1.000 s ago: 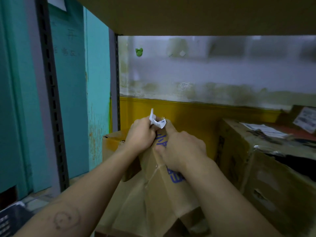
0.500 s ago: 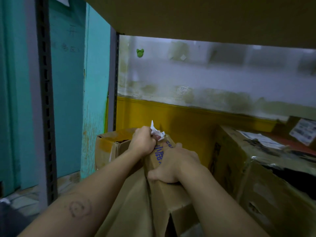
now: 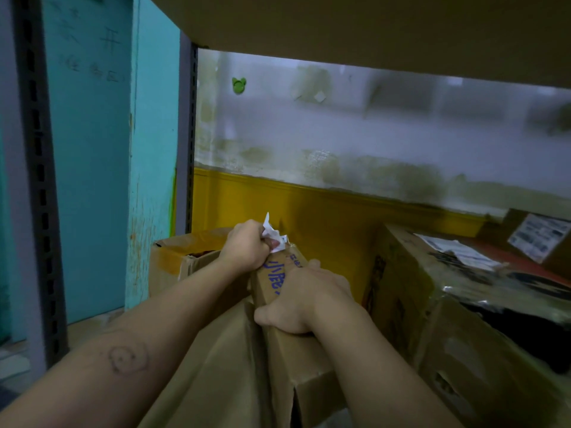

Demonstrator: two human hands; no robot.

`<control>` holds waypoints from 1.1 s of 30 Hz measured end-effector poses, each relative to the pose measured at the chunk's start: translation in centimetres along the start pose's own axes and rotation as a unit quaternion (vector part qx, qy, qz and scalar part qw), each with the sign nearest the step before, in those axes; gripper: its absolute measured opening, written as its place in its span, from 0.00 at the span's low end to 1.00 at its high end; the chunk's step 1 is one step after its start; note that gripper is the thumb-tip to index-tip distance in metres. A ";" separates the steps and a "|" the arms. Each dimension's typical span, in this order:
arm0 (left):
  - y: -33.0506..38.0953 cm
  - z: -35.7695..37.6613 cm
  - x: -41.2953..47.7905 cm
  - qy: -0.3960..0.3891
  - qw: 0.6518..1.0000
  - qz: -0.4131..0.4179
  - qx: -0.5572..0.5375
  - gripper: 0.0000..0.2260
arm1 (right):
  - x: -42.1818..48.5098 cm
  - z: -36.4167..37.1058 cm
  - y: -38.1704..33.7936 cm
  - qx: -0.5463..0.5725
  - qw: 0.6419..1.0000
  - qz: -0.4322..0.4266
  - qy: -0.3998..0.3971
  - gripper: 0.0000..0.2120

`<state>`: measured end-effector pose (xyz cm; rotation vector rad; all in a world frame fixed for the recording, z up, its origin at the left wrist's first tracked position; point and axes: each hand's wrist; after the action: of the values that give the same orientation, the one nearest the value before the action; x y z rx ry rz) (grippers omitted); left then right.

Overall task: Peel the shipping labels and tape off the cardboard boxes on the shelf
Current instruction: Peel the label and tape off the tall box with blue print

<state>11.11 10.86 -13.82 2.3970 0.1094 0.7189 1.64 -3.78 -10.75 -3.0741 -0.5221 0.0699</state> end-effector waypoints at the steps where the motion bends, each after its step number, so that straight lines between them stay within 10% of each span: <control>1: -0.2 0.1 0.1 -0.002 1.000 -0.003 -0.004 0.09 | 0.0 0.1 0.0 0.000 1.000 0.000 0.000 0.44; 33: 0.2 0.6 3.5 -0.097 0.995 -0.009 -0.031 0.16 | 0.6 -0.3 1.7 0.012 1.000 -0.003 -0.017 0.40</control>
<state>14.35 11.23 -12.45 2.3890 0.0276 0.4703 2.75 -5.19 -10.51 -3.0527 -0.5290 0.1261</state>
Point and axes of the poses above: each hand's wrist, its own x-axis towards the middle knuckle, its own z-axis out of the palm, y = z × x, and after that the axes turned 1 degree about -y, right-handed
